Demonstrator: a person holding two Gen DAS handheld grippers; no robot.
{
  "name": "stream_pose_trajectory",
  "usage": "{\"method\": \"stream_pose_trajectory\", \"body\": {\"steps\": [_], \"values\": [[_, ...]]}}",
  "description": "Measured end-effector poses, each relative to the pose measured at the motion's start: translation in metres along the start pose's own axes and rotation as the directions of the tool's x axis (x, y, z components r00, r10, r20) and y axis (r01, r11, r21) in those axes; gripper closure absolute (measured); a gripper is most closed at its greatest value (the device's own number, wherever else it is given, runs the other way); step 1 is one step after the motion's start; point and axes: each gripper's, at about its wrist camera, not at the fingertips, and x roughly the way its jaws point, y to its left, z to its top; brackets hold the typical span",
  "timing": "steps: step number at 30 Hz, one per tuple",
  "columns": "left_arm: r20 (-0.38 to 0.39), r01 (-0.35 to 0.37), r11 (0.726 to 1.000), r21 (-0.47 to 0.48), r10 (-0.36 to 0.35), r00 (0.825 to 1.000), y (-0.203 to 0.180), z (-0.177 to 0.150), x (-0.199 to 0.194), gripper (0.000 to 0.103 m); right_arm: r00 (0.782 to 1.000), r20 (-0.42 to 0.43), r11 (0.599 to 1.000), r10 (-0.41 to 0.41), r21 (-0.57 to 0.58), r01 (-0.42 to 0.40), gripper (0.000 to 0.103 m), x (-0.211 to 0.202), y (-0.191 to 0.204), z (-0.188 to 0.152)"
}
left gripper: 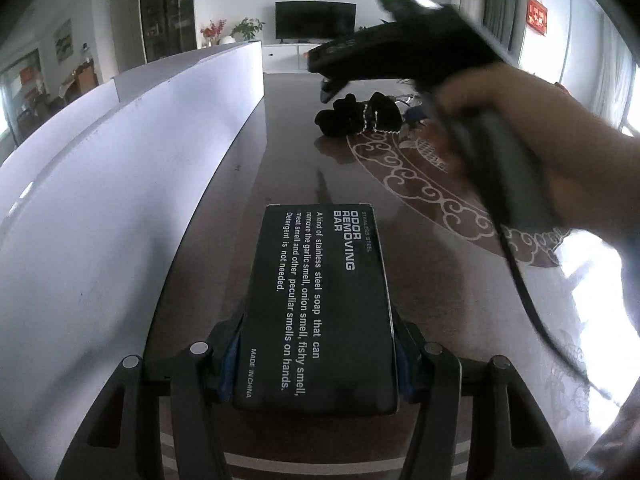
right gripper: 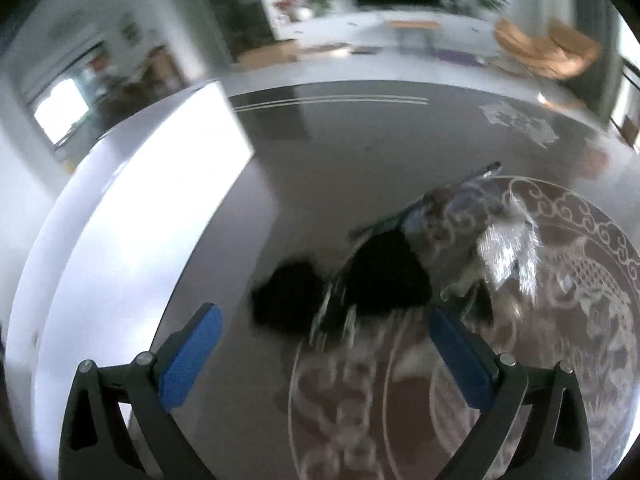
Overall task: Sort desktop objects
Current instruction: 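Grasp the black odor-removing bar box with the left tool while the right tool grasps the black gloves, then lift the box with the left tool while the right tool lifts the gloves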
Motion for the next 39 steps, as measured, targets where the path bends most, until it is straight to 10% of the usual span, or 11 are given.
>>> {"method": "stream_pose_trajectory", "body": {"steps": [2, 3, 7, 14, 18, 25, 29, 39], "values": [[0.001, 0.002, 1.000, -0.002, -0.002, 1.000, 0.000, 0.000, 0.001, 0.045, 1.000, -0.021, 0.999, -0.017, 0.039, 0.017, 0.007, 0.010, -0.006, 0.008], [0.001, 0.002, 1.000, 0.000, -0.002, 1.000, 0.001, 0.000, 0.001, 0.045, 0.999, -0.028, 0.999, -0.022, 0.042, 0.023, 0.030, 0.014, -0.009, 0.009], [0.001, -0.004, 1.000, 0.009, 0.004, 1.000, -0.001, -0.002, 0.002, 0.045, 1.000, 0.011, 0.997, -0.016, -0.078, 0.016, 0.042, 0.002, -0.012, -0.003], [0.004, 0.011, 0.999, 0.034, -0.012, 1.000, -0.002, -0.003, 0.002, 0.045, 0.992, -0.037, 0.953, 0.120, -0.277, -0.126, 0.042, -0.062, -0.058, -0.088], [0.002, 0.015, 0.998, 0.068, -0.015, 1.000, -0.005, -0.003, 0.004, 0.045, 0.998, -0.002, 0.930, 0.065, -0.363, -0.061, 0.042, -0.115, -0.110, -0.145], [-0.037, 0.005, 0.998, 0.070, -0.002, 0.999, -0.014, 0.005, 0.010, 0.043, 0.998, 0.069, 0.979, -0.010, -0.204, 0.024, 0.011, -0.165, -0.175, -0.186], [-0.076, -0.007, 0.998, 0.057, 0.011, 0.997, -0.014, 0.006, 0.018, 0.005, 0.996, 0.091, 0.995, -0.003, -0.095, 0.011, 0.008, -0.177, -0.192, -0.199], [-0.083, -0.018, 0.999, 0.046, 0.021, 0.996, -0.015, 0.004, 0.023, 0.000, 0.994, 0.063, 0.983, -0.085, -0.160, 0.094, 0.006, -0.157, -0.166, -0.215]]}}
